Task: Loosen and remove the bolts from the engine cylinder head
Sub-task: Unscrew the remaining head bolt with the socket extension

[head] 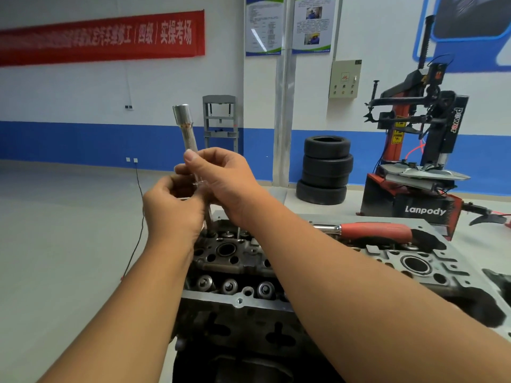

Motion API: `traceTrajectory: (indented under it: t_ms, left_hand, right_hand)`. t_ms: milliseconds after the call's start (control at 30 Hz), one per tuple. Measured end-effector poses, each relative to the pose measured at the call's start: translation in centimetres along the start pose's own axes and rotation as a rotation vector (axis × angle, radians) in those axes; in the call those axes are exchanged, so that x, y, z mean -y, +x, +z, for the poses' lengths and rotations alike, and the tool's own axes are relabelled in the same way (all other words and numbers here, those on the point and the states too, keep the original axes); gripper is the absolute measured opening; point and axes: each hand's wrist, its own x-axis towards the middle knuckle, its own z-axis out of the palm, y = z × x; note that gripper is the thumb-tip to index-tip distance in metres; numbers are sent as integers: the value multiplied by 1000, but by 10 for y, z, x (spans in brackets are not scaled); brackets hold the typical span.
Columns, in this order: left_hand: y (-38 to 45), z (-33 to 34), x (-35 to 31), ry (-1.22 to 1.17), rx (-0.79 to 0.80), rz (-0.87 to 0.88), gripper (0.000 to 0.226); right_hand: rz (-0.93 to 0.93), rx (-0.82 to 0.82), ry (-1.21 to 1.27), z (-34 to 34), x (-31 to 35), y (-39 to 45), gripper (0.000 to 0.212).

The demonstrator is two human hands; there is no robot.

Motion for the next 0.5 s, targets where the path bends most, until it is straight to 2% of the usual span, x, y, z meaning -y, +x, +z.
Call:
traceTrajectory:
  t_ms: [100, 200, 267, 367, 500]
  left_hand:
    - [-1, 0, -2, -31, 69, -10, 7]
    - [-1, 2, -1, -63, 154, -43, 26]
    - [1, 3, -1, -41, 108, -36, 27]
    - [0, 2, 0, 20, 25, 8, 9]
    - [-1, 0, 1, -3, 41, -17, 6]
  right_hand:
    - [-18, -16, -31, 0, 2, 1, 17]
    - [-1, 8, -7, 0, 5, 0, 22]
    - [28, 37, -5, 0, 7, -1, 25]
    - [29, 58, -13, 0, 4, -1, 23]
    - [22, 39, 18, 0, 3, -1, 19]
